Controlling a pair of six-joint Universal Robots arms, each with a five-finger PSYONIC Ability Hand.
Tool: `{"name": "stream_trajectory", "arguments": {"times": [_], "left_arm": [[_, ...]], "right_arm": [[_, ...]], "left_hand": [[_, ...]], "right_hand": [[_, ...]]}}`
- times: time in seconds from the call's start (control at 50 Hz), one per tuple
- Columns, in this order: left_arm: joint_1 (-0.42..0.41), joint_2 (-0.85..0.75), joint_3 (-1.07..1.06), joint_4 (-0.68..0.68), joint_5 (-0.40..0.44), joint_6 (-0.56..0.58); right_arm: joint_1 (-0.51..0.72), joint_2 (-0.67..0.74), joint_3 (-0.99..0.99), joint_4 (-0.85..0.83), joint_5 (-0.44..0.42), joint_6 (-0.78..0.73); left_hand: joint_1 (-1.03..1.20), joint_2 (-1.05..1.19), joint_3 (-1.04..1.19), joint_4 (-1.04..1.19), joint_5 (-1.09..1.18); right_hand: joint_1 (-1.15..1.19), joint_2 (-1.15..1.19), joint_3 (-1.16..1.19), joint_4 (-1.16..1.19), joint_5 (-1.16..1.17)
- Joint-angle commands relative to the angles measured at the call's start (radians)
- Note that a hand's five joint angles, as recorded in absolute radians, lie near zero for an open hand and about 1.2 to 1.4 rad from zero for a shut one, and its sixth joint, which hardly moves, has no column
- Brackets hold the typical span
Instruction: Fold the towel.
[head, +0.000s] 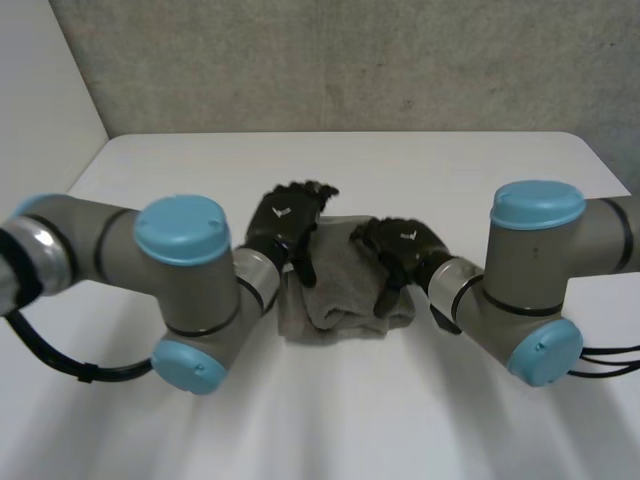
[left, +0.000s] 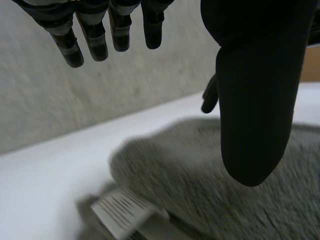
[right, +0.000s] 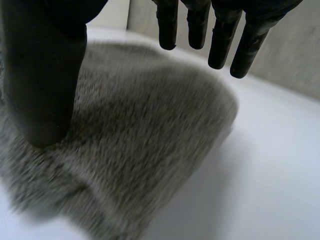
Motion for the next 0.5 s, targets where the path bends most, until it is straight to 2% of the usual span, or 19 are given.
{"name": "stream_trajectory", "arguments": {"times": [0.02, 0.16, 0.26, 0.36, 0.5], "left_arm": [[-0.018, -0.075, 0.056, -0.02, -0.001, 0.001], [-0.024, -0.155, 0.07, -0.029, -0.006, 0.007], [-0.027, -0.137, 0.064, -0.058, -0.007, 0.007], [-0.012, 0.0, 0.049, -0.078, -0.01, 0.007], [0.08, 0.283, -0.023, -0.084, -0.01, 0.009]], "right_arm": [[-0.005, 0.043, -0.005, 0.034, -0.011, 0.014], [-0.028, 0.041, -0.002, 0.034, -0.003, 0.023], [-0.029, 0.002, 0.001, 0.034, 0.0, 0.023], [-0.038, -0.124, 0.023, 0.025, 0.008, 0.026], [-0.054, -0.317, 0.036, 0.018, 0.129, 0.049]], "left_hand": [[0.03, 0.033, 0.034, 0.033, 0.002], [0.03, 0.033, 0.034, 0.033, 0.002], [0.03, 0.033, 0.034, 0.033, 0.002], [0.027, 0.031, 0.031, 0.031, -0.001], [0.021, 0.025, 0.025, 0.025, -0.007]], "right_hand": [[-0.053, -0.064, -0.058, -0.075, -0.061], [-0.053, -0.064, -0.058, -0.075, -0.061], [-0.053, -0.064, -0.058, -0.075, -0.061], [-0.053, -0.064, -0.058, -0.075, -0.061], [-0.053, -0.064, -0.058, -0.075, -0.061]]}}
